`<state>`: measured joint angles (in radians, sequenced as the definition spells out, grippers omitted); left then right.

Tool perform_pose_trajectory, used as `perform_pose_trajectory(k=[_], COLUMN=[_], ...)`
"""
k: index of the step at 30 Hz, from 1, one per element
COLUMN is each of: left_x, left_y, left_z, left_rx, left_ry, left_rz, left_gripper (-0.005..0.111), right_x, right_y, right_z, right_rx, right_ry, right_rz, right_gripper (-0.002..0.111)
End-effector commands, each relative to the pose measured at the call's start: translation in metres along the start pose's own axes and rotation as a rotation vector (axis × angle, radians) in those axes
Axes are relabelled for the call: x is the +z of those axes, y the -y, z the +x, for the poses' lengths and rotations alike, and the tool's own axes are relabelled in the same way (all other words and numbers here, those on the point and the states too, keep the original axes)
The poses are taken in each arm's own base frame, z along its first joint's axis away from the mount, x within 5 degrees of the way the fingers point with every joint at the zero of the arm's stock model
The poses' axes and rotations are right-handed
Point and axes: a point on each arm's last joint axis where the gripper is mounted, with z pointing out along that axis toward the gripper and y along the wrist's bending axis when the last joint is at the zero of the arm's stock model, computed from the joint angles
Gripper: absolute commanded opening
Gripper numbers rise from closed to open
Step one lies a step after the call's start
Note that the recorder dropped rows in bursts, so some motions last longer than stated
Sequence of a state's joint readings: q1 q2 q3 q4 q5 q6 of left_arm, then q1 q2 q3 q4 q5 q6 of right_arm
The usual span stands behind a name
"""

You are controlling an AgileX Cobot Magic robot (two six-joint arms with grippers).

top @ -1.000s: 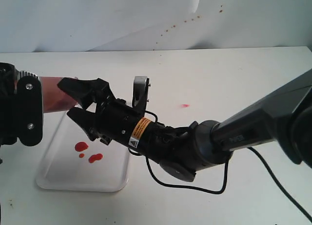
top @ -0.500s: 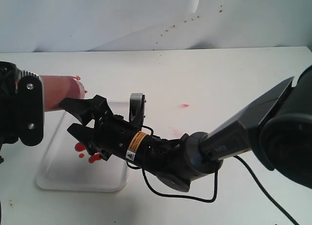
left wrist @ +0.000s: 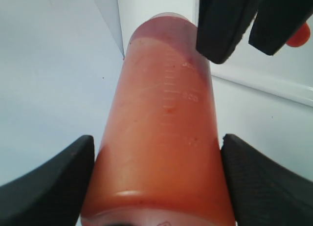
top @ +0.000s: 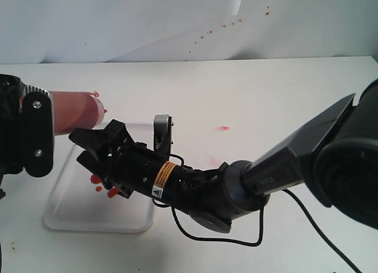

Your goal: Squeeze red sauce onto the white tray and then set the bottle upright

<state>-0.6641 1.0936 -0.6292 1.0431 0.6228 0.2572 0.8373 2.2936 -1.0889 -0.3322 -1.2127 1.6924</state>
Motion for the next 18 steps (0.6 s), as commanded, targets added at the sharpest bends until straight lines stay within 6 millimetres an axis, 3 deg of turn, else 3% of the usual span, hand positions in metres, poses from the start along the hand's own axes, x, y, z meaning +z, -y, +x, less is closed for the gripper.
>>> perform_pose_trajectory(k=[1,10,18], left_x=[-0.0032,-0.0032,-0.0032], left_y=[-0.0042,-0.0042,-0.0042], left_z=[-0.001,-0.001,-0.001], left_rx=[-0.005,-0.005,-0.005], left_ry=[0.022,0.022,0.022], left_rz=[-0.034,-0.034,-0.034], left_gripper=[0.0,0.0,0.0], right_x=[0.0015,0.0013,0.0014], right_y=[-0.0019,-0.0012,-0.0014], right_z=[0.0027,0.0075,0.0062], right_rx=[-0.021,0.003,-0.016], right_ry=[-0.03,-0.083,-0.069], right_rz=[-0.012,-0.004,-0.006], right_gripper=[0.04,0.014,0.012])
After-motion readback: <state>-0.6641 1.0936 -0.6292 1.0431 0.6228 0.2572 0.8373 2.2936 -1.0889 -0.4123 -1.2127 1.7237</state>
